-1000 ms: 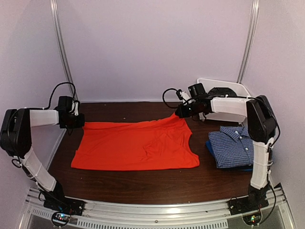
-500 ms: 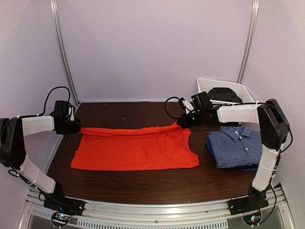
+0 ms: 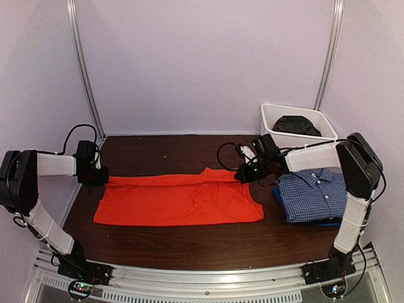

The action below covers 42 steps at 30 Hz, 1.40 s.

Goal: Fold and stack the mixed laundry pile
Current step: Fold the 1/3-folded T-shirt at the center of the board, then adjust the rectangle-folded T-shirt at the center of the board.

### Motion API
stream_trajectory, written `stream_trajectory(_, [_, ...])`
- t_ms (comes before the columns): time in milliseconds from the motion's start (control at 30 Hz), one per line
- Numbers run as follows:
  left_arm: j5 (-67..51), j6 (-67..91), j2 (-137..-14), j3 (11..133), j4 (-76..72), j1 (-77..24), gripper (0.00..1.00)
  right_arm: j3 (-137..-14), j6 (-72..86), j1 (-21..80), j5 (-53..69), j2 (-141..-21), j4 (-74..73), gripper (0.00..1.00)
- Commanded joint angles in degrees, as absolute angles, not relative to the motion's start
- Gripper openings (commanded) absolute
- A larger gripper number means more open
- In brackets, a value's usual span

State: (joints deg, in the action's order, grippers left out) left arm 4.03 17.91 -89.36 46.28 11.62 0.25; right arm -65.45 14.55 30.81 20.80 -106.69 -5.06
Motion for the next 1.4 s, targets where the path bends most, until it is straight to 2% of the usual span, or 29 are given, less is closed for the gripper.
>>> stream_trajectory(0, [5.6, 17.4, -90.5, 45.5, 11.0, 0.2, 0.0, -65.4, 14.7, 31.0, 20.4, -107.9, -4.8, 0.0])
stream_trajectory(200, [7.2, 17.7, -91.0, 46.0, 13.6, 0.2, 0.0, -65.1, 13.6, 31.1, 22.0, -107.8, -7.6, 0.0])
stream_trajectory(267, [6.5, 17.7, -90.1, 45.9, 14.3, 0.2, 0.05, -65.2, 13.3, 31.1, 23.0, -106.8, -8.8, 0.0])
stream_trajectory(333, [5.9, 17.8, -87.8, 45.5, 14.4, 0.2, 0.17, -65.5, 13.0, 31.0, 23.9, -105.4, -10.2, 0.15])
stream_trajectory(400, [5.0, 17.5, -83.4, 44.5, 13.3, -1.6, 0.24, -65.8, 12.9, 30.8, 25.0, -103.6, -10.8, 0.27])
stream_trajectory(533, [0.3, 15.7, -79.5, 46.3, 12.7, -3.6, 0.35, -66.9, 13.6, 28.1, 28.1, -101.5, -10.6, 0.45])
stream_trajectory(567, [-2.6, 15.1, -79.9, 47.4, 12.7, -4.4, 0.36, -67.9, 13.8, 27.2, 28.7, -101.6, -10.9, 0.47])
stream_trajectory(700, [-6.4, 12.0, -84.3, 52.3, 11.7, -10.6, 0.37, -73.2, 14.6, 24.1, 30.6, -105.5, -12.3, 0.46])
stream_trajectory(833, [-5.2, 9.2, -90.5, 57.8, 12.6, -16.5, 0.36, -79.4, 14.3, 23.6, 32.3, -110.9, -15.2, 0.44])
stream_trajectory(1267, [-3.5, 9.5, -96.6, 62.5, 12.4, -21.5, 0.35, -86.3, 13.0, 23.6, 26.2, -120.9, -21.5, 0.45])
stream_trajectory(1367, [-3.0, 9.4, -96.7, 62.4, 12.5, -21.5, 0.35, -85.1, 13.1, 23.7, 24.9, -120.7, -21.2, 0.51])
